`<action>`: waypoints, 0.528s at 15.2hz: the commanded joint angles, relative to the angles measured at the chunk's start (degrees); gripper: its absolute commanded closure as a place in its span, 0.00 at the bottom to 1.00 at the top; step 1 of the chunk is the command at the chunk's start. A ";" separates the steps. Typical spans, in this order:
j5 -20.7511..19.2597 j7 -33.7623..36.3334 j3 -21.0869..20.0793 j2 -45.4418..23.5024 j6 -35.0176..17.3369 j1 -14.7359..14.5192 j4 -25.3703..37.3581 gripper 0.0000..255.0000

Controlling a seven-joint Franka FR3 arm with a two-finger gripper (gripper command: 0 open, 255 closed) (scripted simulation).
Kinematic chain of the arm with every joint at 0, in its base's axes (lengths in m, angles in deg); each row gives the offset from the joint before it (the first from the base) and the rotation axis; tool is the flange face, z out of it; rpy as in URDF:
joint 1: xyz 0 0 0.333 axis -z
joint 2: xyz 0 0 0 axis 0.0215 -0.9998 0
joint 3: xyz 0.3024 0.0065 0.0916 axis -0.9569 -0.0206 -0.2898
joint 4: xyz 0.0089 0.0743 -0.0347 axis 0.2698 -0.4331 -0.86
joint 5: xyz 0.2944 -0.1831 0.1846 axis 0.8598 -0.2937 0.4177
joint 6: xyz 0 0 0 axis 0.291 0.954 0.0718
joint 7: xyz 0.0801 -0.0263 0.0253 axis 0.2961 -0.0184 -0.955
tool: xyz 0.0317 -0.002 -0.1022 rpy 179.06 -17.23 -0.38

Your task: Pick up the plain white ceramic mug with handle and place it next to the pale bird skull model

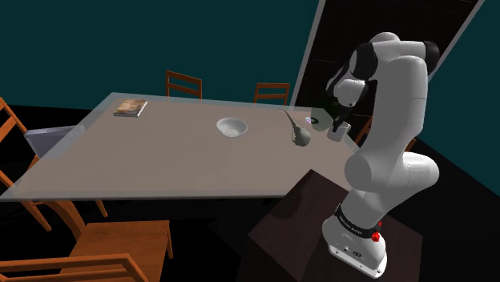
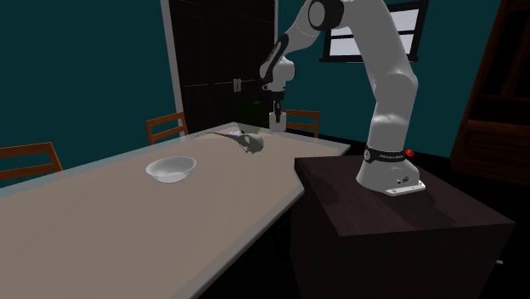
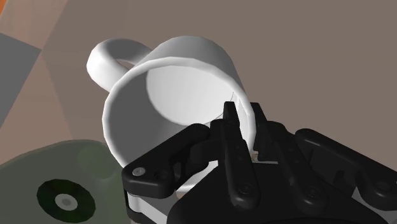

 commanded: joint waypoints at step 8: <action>2.56 -1.45 -1.92 -4.86 -4.77 1.42 -0.09 1.00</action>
